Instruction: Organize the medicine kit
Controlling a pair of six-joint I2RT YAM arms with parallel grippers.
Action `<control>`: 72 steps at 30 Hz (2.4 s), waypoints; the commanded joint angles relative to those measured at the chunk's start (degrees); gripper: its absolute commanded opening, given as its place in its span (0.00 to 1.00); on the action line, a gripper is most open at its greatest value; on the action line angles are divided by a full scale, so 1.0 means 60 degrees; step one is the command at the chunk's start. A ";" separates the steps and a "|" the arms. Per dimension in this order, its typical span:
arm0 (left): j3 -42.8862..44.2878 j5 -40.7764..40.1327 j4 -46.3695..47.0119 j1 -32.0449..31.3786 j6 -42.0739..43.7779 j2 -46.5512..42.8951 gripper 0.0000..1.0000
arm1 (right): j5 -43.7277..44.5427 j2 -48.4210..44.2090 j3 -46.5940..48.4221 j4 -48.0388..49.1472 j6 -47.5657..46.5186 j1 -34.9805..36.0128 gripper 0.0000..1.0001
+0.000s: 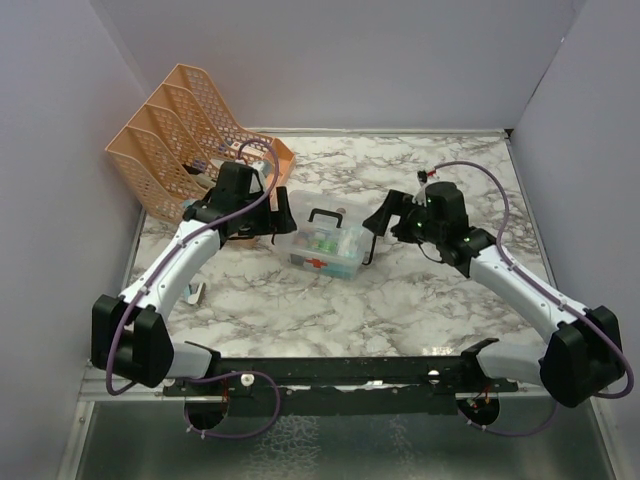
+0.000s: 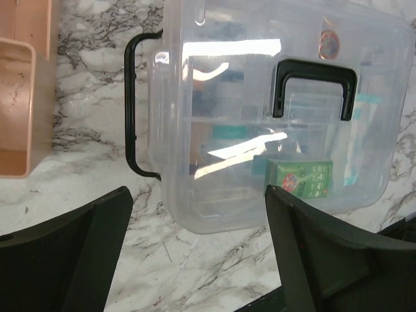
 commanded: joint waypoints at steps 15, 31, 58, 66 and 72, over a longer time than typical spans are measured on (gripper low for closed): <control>0.1218 -0.0575 0.0456 0.0023 -0.0469 0.2350 0.83 | -0.0414 0.0650 -0.1384 0.2043 0.2377 -0.0320 0.94; 0.0969 -0.0707 0.0330 0.0025 -0.0489 0.2893 0.80 | -0.0881 0.1578 -0.2512 0.2614 0.3813 -0.0320 1.00; 0.1001 -0.0264 0.0345 0.0007 -0.0441 0.2860 0.79 | -0.1740 0.2151 -0.3880 0.6860 0.4984 -0.0320 0.87; 0.0923 -0.0278 0.0359 0.0015 -0.0396 0.2750 0.78 | -0.1015 0.1320 -0.3629 0.4904 0.4578 -0.0308 0.74; 0.0869 -0.0235 0.0405 0.0015 -0.0324 0.2739 0.75 | -0.0845 0.0708 -0.3338 0.4133 0.4134 -0.0305 0.65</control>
